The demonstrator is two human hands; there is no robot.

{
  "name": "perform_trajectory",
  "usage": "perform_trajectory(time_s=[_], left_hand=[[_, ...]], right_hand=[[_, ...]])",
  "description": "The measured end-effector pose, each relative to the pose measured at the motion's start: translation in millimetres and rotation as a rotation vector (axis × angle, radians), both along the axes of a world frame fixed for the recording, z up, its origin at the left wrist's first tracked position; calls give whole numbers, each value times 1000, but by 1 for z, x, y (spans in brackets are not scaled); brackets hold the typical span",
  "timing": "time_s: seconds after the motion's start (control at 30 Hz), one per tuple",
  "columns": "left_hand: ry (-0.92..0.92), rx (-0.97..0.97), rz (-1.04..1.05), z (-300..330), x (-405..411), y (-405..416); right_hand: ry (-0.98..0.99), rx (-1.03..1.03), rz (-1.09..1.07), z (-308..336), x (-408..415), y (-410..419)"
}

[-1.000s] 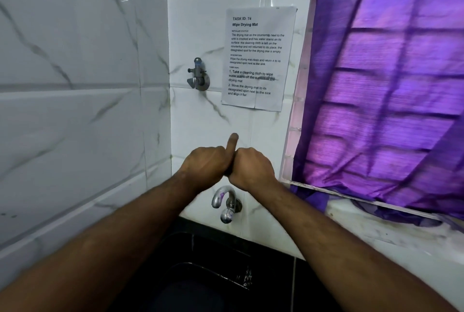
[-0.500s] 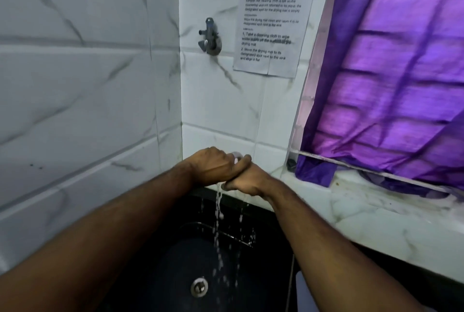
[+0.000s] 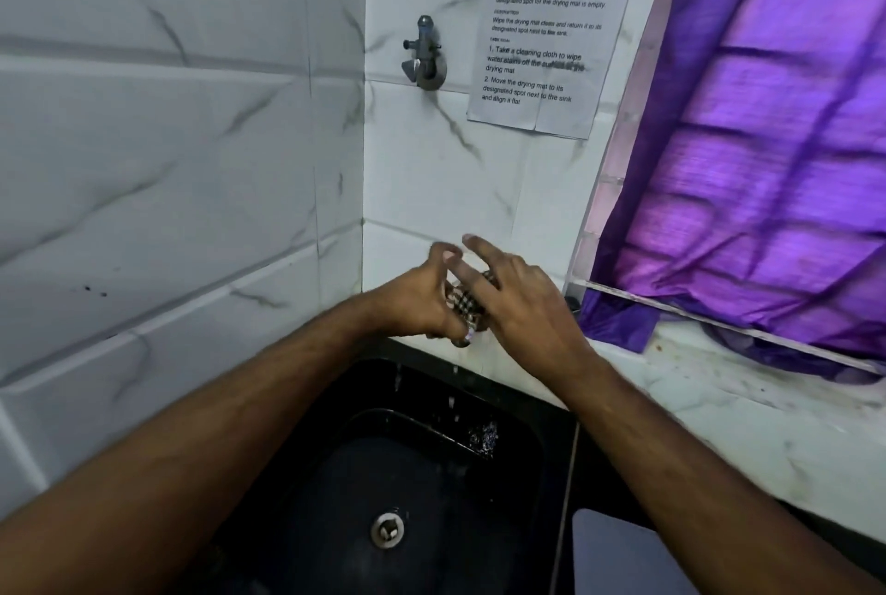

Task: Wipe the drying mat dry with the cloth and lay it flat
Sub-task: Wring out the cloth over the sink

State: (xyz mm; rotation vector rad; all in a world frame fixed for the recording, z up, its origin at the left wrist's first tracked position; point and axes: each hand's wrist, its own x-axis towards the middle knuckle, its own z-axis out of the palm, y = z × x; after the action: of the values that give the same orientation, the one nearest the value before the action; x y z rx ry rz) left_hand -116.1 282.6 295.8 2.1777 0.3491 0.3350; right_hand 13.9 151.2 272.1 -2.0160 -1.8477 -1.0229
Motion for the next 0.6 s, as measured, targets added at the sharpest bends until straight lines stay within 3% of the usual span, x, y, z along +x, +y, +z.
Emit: perform_trajectory(time_s=[0.13, 0.2, 0.33, 0.5, 0.6], left_hand=[[79, -71, -54, 2, 3, -10], [160, -16, -37, 5, 8, -7], [186, 546, 86, -2, 15, -11], [59, 1149, 110, -43, 16, -10], [29, 1329, 70, -68, 10, -7]], right_hand=[[45, -154, -150, 25, -1, 1], [43, -283, -244, 37, -5, 4], [61, -341, -356, 30, -12, 11], [644, -301, -424, -10, -15, 16], [774, -384, -388, -36, -22, 16]])
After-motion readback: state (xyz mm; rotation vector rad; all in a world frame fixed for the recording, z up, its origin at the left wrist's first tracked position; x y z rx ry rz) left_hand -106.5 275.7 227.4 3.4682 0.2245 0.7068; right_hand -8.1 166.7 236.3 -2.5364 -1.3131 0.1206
